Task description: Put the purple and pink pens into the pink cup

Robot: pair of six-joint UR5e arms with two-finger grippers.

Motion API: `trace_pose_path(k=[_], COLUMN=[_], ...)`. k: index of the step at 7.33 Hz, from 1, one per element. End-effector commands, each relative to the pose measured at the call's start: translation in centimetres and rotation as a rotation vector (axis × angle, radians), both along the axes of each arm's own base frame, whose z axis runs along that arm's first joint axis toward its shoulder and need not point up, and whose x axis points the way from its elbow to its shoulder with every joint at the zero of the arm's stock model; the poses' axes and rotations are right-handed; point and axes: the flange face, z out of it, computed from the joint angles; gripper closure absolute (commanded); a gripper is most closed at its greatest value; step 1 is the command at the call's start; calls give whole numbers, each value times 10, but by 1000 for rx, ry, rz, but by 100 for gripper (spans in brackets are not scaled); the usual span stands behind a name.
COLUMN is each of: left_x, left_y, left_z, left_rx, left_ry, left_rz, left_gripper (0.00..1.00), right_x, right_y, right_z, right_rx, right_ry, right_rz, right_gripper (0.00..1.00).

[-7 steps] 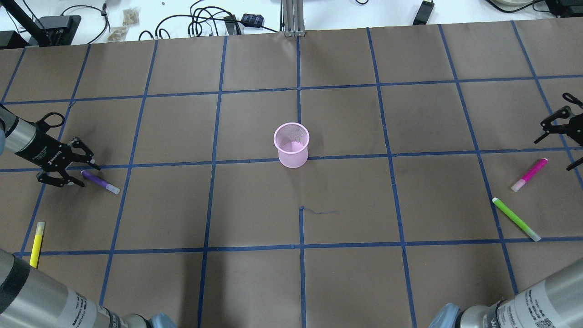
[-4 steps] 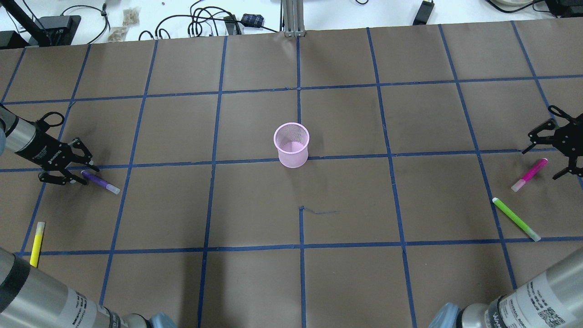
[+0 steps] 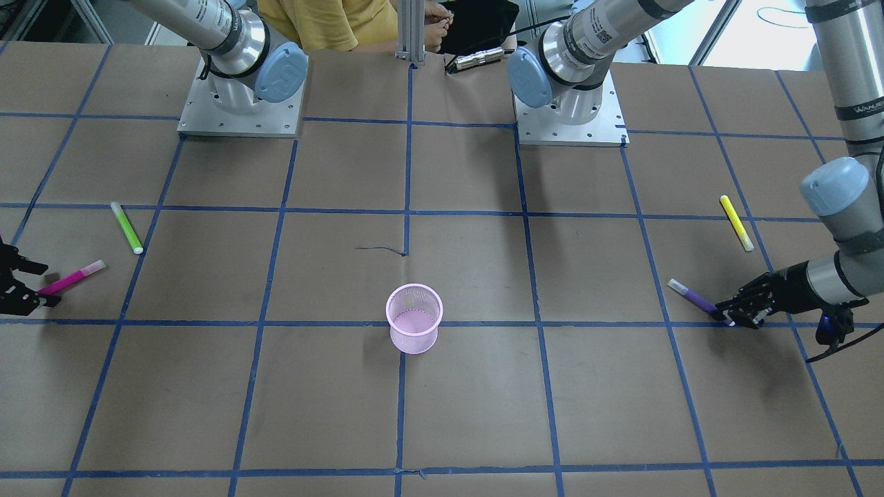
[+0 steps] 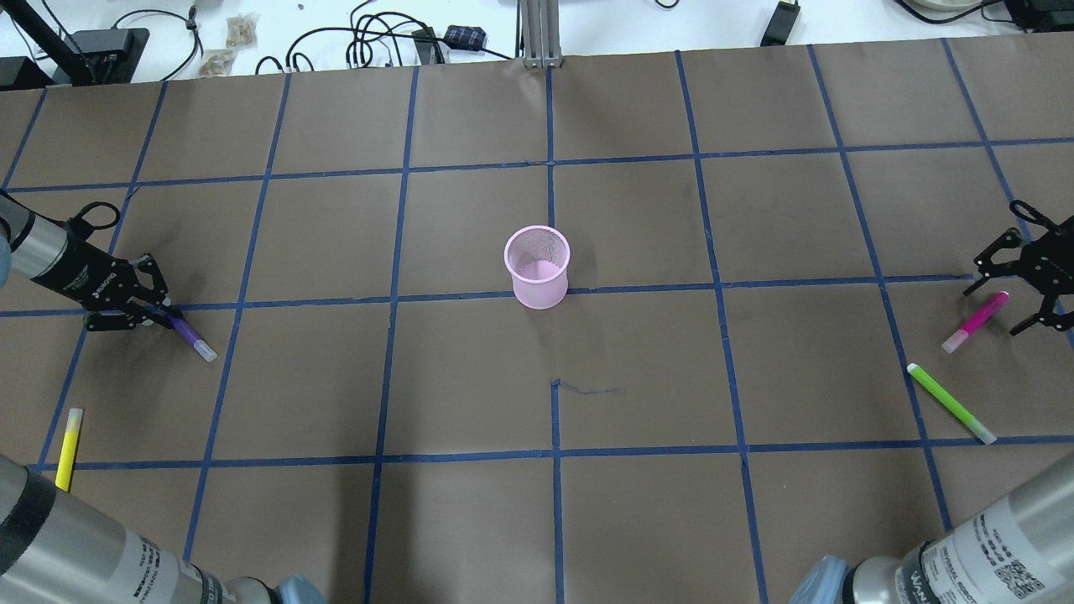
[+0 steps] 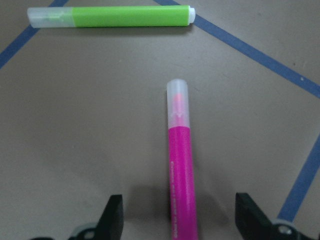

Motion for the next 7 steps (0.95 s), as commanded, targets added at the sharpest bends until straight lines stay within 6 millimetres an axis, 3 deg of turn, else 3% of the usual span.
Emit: trace_pose_path(k=[1, 3, 5, 7], left_x=[8, -4, -46, -99], left_y=[-10, -14, -21, -23], left_z=[19, 56, 118, 175], left_rx=[-31, -46, -111, -170], left_ry=[-24, -52, -113, -201], left_rz=[5, -1, -55, -135], left_gripper=[96, 96, 96, 96], right_x=[-1, -2, -4, 16], right_y=[1, -1, -3, -1], right_z=[-2, 4, 29, 89], right_rx=[2, -7, -13, -4], right_ry=[-2, 0, 35, 50], right_rz=[0, -4, -56, -307], right_gripper=[76, 91, 96, 98])
